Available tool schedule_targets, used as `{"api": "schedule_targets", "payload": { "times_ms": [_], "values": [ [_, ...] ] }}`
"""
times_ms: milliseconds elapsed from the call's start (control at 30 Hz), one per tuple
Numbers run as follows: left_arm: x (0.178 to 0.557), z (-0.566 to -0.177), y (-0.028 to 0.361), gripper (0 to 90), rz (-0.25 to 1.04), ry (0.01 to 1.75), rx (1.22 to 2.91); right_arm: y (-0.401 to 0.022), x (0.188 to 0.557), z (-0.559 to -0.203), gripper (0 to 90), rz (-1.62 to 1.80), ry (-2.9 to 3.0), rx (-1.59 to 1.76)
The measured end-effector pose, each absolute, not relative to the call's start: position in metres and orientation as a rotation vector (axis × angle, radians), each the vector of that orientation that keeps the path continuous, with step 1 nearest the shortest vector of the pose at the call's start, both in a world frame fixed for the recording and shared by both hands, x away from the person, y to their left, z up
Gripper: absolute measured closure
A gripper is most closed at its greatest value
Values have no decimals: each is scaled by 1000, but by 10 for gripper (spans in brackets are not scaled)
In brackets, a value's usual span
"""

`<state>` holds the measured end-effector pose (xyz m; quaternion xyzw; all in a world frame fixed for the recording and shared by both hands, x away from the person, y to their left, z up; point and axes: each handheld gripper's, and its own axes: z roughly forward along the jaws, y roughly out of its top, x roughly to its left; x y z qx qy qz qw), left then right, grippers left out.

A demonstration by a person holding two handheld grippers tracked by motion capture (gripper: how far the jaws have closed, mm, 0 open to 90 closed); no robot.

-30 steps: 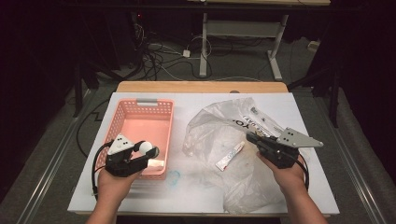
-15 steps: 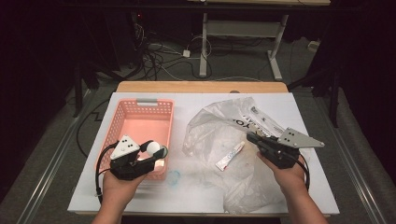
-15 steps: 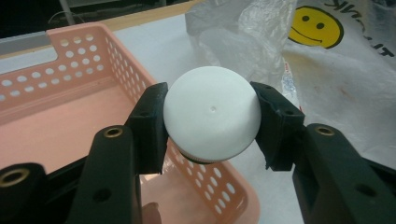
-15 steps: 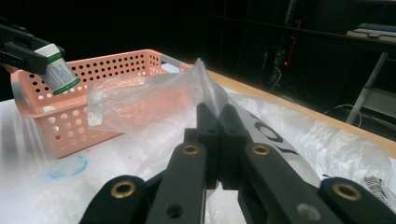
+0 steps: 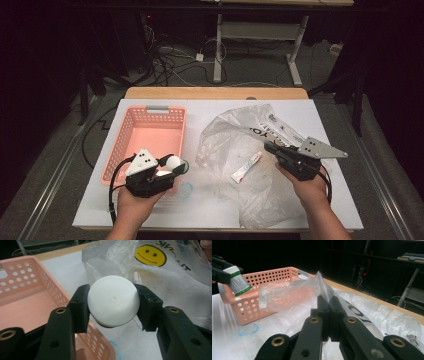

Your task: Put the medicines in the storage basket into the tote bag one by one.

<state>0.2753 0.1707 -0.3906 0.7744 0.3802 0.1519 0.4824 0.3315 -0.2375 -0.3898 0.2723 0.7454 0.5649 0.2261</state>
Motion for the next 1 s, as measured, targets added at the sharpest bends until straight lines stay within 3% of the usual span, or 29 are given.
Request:
{"api": "schedule_targets", "payload": {
  "times_ms": [633, 1000],
  "values": [
    [266, -401, 127, 490, 306, 814, 1975, -236, 331, -390, 900, 1556, 2060, 745],
    [279, -406, 97, 489, 289, 784, 1989, -234, 331, -391, 900, 1550, 2062, 737]
  ]
}}
